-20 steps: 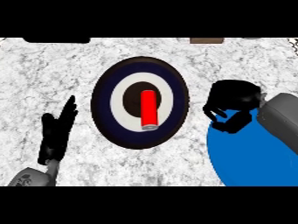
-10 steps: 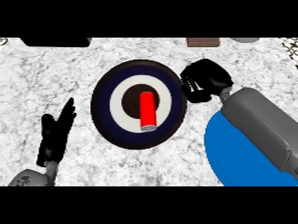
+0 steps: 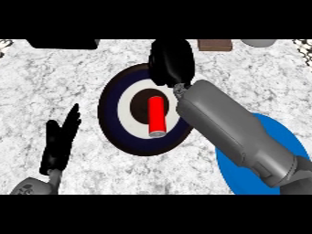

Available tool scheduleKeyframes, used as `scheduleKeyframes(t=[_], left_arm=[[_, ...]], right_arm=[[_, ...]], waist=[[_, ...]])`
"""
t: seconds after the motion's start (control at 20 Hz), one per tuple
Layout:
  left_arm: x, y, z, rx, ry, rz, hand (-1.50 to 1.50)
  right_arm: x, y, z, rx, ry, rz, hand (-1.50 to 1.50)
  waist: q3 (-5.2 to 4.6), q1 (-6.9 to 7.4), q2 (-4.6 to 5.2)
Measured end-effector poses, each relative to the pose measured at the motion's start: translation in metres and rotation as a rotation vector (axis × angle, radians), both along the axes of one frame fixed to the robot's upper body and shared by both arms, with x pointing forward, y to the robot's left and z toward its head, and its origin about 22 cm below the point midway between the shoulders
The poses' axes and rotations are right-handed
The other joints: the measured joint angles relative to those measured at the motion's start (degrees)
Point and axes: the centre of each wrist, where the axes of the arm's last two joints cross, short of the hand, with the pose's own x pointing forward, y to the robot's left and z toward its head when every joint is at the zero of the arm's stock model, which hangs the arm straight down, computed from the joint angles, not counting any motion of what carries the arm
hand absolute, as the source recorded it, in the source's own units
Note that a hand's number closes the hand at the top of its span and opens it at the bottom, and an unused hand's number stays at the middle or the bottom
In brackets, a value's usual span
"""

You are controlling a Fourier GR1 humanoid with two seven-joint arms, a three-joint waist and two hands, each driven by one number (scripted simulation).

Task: Pick the can from the plate and place it in the plate

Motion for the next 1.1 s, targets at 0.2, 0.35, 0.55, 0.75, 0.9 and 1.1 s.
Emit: scheduleKeyframes(t=[0.2,0.35,0.55,0.75,0.9,1.1], left_arm=[[0.001,-0.003,0.0,-0.002,-0.01,-0.007,0.0],[0.004,-0.006,0.002,-0.002,-0.022,-0.02,0.0],[0.008,-0.011,0.004,-0.005,-0.037,-0.036,0.0],[0.008,-0.014,0.006,-0.005,-0.043,-0.042,0.0],[0.009,-0.01,0.008,-0.004,-0.044,-0.042,0.0],[0.012,-0.011,0.01,-0.005,-0.052,-0.038,0.0]], right_arm=[[-0.009,0.042,0.016,0.023,-0.08,-0.18,1.5],[-0.014,0.059,0.023,-0.008,-0.132,-0.272,1.5],[-0.016,0.068,0.028,-0.058,-0.178,-0.343,1.5],[-0.015,0.069,0.027,-0.081,-0.182,-0.394,1.5],[-0.012,0.065,0.018,-0.094,-0.153,-0.427,1.5],[-0.011,0.056,0.004,-0.076,-0.056,-0.454,1.5]], waist=[[0.09,0.42,0.56],[0.19,1.11,1.24],[0.32,2.04,1.99],[0.42,2.41,2.43],[0.47,2.42,2.68],[0.52,1.96,2.82]])
